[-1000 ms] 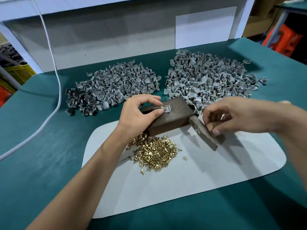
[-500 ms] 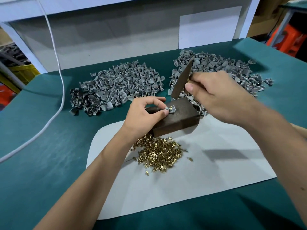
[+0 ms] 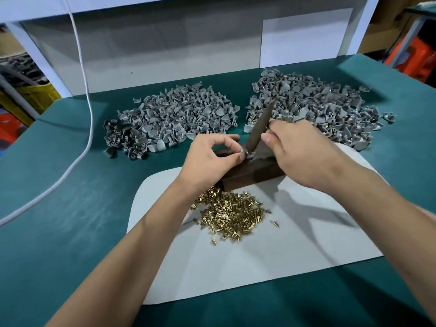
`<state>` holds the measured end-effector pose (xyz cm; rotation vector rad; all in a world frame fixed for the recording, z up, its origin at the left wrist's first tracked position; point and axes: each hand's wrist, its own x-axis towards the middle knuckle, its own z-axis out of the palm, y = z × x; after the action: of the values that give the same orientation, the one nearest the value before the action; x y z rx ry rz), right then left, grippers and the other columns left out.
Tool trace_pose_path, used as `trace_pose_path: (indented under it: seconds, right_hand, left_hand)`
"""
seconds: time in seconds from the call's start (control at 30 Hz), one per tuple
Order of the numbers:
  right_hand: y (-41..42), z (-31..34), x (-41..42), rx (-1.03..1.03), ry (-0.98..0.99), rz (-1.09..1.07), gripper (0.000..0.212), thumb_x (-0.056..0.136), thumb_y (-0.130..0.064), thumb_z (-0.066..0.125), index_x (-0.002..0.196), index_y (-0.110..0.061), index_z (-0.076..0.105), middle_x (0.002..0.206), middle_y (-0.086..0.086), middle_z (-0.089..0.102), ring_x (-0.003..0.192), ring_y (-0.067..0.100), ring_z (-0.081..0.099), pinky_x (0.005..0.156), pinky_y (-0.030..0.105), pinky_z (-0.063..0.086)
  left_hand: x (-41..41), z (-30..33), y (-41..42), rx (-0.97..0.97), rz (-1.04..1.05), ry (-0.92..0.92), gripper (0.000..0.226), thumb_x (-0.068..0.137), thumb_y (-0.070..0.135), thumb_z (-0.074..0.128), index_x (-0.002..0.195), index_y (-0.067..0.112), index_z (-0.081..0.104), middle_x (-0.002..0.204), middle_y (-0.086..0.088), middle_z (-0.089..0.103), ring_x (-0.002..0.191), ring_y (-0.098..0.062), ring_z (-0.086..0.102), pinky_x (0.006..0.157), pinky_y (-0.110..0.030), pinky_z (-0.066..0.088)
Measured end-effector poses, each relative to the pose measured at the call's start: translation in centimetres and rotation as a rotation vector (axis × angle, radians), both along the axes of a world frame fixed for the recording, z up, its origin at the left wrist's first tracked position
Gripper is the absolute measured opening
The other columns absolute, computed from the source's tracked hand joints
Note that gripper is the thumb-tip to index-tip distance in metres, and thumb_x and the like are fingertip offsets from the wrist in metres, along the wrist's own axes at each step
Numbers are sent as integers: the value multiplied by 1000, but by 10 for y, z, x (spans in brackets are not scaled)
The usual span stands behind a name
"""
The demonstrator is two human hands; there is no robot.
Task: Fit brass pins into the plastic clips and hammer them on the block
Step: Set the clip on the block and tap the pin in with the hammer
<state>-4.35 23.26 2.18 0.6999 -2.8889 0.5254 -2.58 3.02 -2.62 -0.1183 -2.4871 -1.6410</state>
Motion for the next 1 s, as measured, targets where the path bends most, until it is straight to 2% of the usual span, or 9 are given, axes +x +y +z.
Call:
trace_pose_path:
  seconds: [0.1, 0.2, 0.27, 0.4, 0.5, 0.67, 0.73, 0.83, 1.0]
  right_hand:
    - [8, 9, -5, 118, 44, -17, 35, 106, -42, 36, 77, -24, 37, 71, 0, 47, 73, 36, 54, 66, 41, 44]
    - [10, 11, -1, -66, 243, -39, 26, 104, -45, 32, 97, -26, 48, 64, -1, 47, 57, 30, 48, 57, 38, 40]
    - [0, 6, 6, -52, 209, -1, 24, 107, -40, 34, 107, -23, 50, 65, 0, 49, 56, 27, 47, 57, 37, 40]
    - [-2, 14, 5, 173, 103, 18, 21, 107, -41, 36, 98, -25, 47, 69, -2, 42, 69, 34, 47, 64, 40, 41]
    - [2, 21, 5, 37, 266, -17, 23, 106, -41, 35, 103, -24, 51, 68, 1, 45, 62, 32, 44, 60, 38, 38]
    - [-5, 9, 11, 108, 6, -40, 29, 108, -40, 37, 88, -21, 45, 73, 5, 51, 68, 32, 51, 66, 42, 46]
    - [0, 17, 5, 166, 84, -77, 28, 106, -44, 36, 88, -24, 46, 68, -1, 43, 67, 33, 48, 63, 40, 41]
    - [-2, 18, 8, -6, 242, -68, 23, 106, -38, 37, 102, -21, 52, 67, 2, 49, 61, 33, 47, 58, 38, 42]
    - [-10, 15, 10, 166, 46, 6, 25, 108, -39, 37, 103, -20, 52, 72, 2, 49, 69, 35, 49, 65, 41, 45]
  left_hand:
    - [1, 1, 1, 7, 1, 7, 7, 83, 7, 82, 81, 13, 79, 120, -1, 73, 112, 0, 67, 98, -25, 52]
    - [0, 0, 1, 7, 3, -6, 7, 83, 9, 82, 80, 15, 79, 120, 1, 73, 113, -3, 67, 101, -33, 53]
    - [0, 0, 1, 10, 5, -7, 7, 84, 9, 82, 80, 14, 79, 120, 1, 73, 111, -4, 68, 98, -33, 54]
    - [1, 1, 2, 13, 9, -8, 6, 84, 6, 81, 82, 10, 79, 121, -1, 72, 108, -6, 70, 96, -31, 57]
    - [0, 1, 1, 2, 13, -15, 4, 84, 10, 82, 83, 12, 79, 121, 2, 72, 110, -2, 68, 100, -32, 55]
    - [1, 1, 1, -7, 12, 3, 4, 83, 6, 81, 84, 9, 79, 118, -3, 73, 114, -3, 67, 103, -41, 54]
    - [1, 1, 1, -11, 16, -2, 4, 83, 7, 82, 84, 10, 79, 118, -2, 73, 114, -3, 67, 103, -41, 54]
    - [-1, 0, 0, -4, 19, -9, 4, 83, 9, 83, 84, 11, 79, 119, 0, 73, 110, -4, 69, 103, -39, 54]
    - [1, 1, 1, 17, 19, -10, 6, 84, 5, 82, 83, 9, 78, 121, -5, 73, 104, -11, 72, 97, -40, 58]
